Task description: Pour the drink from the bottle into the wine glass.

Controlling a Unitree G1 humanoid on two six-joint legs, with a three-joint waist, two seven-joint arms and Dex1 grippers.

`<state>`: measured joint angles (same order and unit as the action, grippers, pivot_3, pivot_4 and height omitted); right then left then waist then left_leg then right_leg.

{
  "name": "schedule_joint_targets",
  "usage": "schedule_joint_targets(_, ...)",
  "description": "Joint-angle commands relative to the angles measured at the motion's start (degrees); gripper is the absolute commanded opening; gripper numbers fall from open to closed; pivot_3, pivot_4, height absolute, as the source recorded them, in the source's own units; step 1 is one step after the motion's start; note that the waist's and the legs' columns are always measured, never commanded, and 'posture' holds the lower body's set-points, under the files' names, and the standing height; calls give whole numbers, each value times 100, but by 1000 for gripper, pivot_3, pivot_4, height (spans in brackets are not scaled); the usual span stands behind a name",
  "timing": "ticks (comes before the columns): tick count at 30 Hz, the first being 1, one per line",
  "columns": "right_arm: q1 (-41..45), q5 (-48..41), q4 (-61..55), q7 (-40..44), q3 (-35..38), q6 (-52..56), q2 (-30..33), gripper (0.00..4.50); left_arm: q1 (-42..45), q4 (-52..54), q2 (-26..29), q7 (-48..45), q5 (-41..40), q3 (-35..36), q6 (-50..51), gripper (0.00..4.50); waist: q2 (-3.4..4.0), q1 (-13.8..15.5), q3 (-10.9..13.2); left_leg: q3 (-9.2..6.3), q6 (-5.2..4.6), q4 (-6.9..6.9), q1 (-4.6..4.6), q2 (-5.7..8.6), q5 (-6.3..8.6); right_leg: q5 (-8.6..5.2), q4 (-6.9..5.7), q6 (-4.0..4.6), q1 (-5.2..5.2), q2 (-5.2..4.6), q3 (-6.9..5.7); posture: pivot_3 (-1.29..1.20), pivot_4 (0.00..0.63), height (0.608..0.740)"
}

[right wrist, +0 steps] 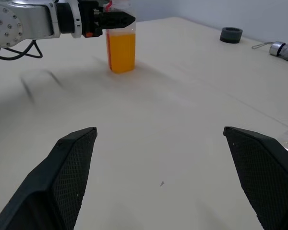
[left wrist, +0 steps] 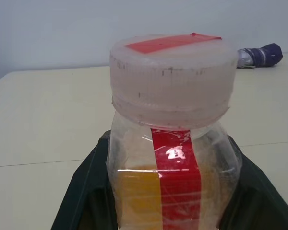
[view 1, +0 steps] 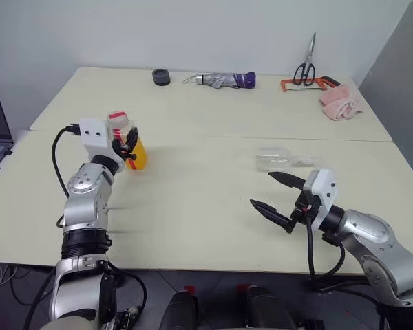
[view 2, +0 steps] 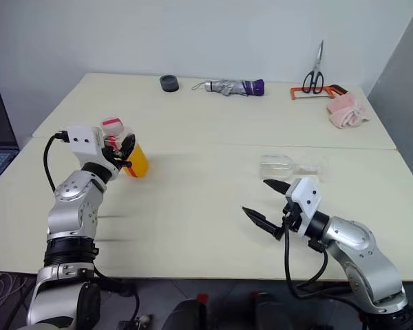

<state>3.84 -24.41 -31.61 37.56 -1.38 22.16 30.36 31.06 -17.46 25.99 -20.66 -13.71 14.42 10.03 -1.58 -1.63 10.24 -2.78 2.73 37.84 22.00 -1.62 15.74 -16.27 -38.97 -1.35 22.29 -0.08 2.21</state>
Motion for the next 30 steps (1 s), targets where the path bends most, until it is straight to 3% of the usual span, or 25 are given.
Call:
schedule_joint_targets(1, 103, 25, -110, 29, 42, -214, -36, 4500, -5, 612, 56, -374, -155, -153, 38, 1958, 0, 0, 0, 1, 0, 0, 0, 1, 0, -1, 0, -2, 0, -1, 0, 0, 150, 740)
schedule_joint_targets(9, 6, -159, -252, -10, 179, 7, -16, 4500, 31, 1023, 80, -1076, -292, -547, 331, 1958, -1, 0, 1, 0, 0, 0, 1, 1, 0, 1, 0, 2, 1, -1, 0, 0, 150, 740)
schedule_joint_targets(20, -504, -676, -1208, -463, 769, 921, 335, 4500, 598, 949, -114, -2846, -592, -1417, 327, 1957, -1, 8, 2, -1, 0, 2, 7, 4, 0, -4, 1, -7, 2, 1, -1, 0, 150, 740)
schedule_joint_targets(30, 216, -1094, -1553, -952, 905, 1501, 368, 4500, 938, 800, -485, -4241, -743, -2111, 390, 1956, -1, -6, 3, 2, -1, 3, 6, 1, 0, -8, 0, -13, 3, 9, -1, 0, 150, 740)
